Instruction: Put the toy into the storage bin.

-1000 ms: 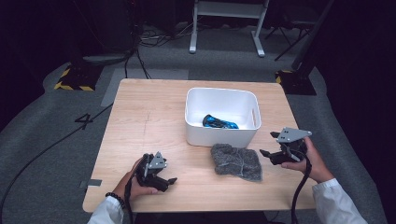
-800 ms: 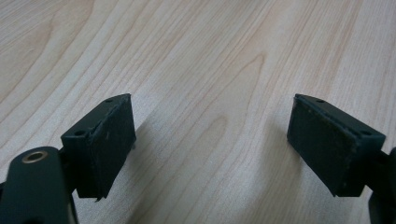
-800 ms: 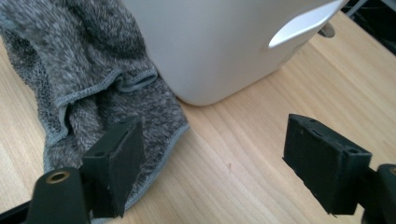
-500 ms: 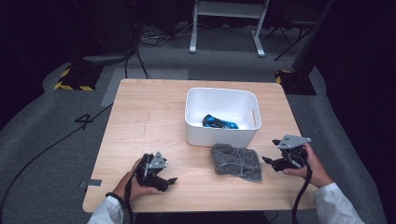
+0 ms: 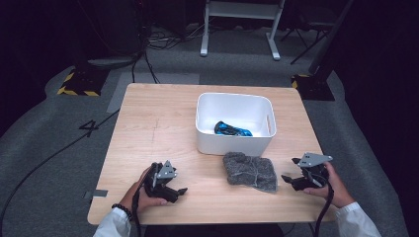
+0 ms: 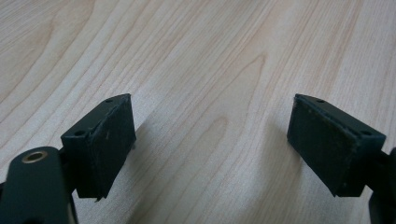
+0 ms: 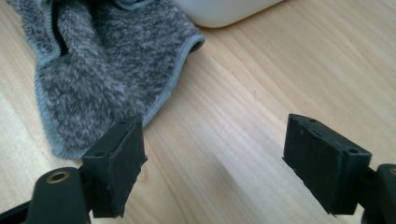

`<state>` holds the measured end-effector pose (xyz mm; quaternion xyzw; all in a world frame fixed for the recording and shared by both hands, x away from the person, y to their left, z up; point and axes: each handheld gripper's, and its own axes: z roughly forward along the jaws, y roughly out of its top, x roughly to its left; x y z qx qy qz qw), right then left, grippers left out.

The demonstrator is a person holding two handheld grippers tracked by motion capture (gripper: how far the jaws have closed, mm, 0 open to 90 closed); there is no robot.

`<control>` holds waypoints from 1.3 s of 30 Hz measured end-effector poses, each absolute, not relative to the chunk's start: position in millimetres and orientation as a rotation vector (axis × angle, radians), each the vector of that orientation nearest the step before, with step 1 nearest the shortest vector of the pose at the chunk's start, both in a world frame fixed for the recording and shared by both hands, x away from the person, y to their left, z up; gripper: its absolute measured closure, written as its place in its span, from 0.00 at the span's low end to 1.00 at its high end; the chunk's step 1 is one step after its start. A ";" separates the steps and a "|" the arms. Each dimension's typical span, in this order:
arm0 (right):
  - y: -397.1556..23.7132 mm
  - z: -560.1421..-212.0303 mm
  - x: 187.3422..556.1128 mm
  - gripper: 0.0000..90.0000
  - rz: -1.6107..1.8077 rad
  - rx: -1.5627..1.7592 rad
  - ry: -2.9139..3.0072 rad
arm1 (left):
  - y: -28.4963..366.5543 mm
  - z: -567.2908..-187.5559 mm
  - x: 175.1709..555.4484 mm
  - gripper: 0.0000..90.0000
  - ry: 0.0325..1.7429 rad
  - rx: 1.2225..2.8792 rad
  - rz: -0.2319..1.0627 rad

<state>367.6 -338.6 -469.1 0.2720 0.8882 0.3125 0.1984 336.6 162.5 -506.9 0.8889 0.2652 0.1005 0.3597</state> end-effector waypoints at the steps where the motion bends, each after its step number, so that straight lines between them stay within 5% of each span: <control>1: -340.7 -470.8 366.4 0.23 0.886 0.769 2.487 | 162.5 -506.9 336.6 0.17 0.684 2.292 0.259; 39: -385.9 -507.3 351.6 0.23 1.078 0.990 2.409 | 162.1 -506.9 337.3 0.17 0.689 2.292 0.263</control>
